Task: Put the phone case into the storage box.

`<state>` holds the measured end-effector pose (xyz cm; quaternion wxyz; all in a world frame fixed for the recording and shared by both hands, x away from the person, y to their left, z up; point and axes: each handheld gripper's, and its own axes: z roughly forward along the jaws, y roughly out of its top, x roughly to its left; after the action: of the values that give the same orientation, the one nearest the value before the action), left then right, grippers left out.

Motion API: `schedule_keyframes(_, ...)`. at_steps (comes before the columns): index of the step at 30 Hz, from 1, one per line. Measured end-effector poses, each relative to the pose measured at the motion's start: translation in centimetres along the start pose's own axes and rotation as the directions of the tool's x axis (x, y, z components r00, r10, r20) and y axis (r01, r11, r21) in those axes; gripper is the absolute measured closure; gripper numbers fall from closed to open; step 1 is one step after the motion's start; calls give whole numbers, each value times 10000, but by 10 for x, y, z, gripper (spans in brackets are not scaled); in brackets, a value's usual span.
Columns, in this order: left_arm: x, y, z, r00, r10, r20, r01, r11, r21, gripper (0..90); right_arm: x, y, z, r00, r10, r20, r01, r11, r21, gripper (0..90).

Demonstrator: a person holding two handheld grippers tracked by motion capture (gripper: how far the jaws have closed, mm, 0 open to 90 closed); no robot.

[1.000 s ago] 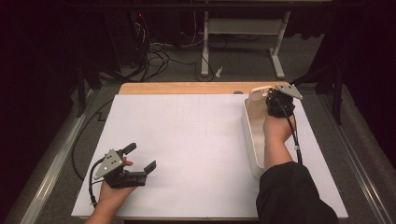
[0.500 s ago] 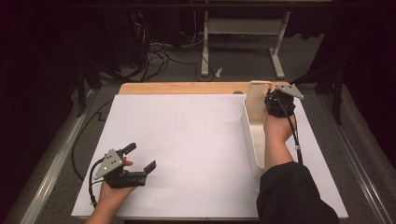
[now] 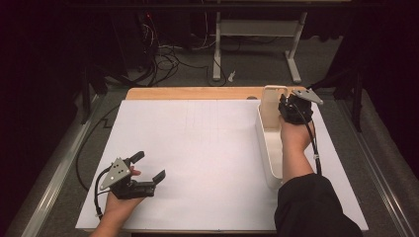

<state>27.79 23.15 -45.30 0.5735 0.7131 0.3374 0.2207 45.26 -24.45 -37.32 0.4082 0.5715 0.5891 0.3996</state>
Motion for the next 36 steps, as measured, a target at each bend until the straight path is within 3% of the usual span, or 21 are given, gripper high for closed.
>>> schedule_keyframes(7,0,0,0,10000,29,19,-29,10000,29,21,-1,2,-5,9994,61,-330,-60,10000,32,620)
schedule_keyframes(18,0,-1,2,10000,83,21,-83,9998,176,21,-2,4,-12,9929,205,-1169,-188,9997,159,441)
schedule_keyframes(24,0,-1,3,10000,71,15,-71,9997,220,21,-5,5,-17,9850,496,-1652,-465,9987,221,304)
schedule_keyframes(36,0,-1,3,9999,114,25,-114,9996,260,21,-6,0,-24,9718,212,-2350,-123,9992,390,80)
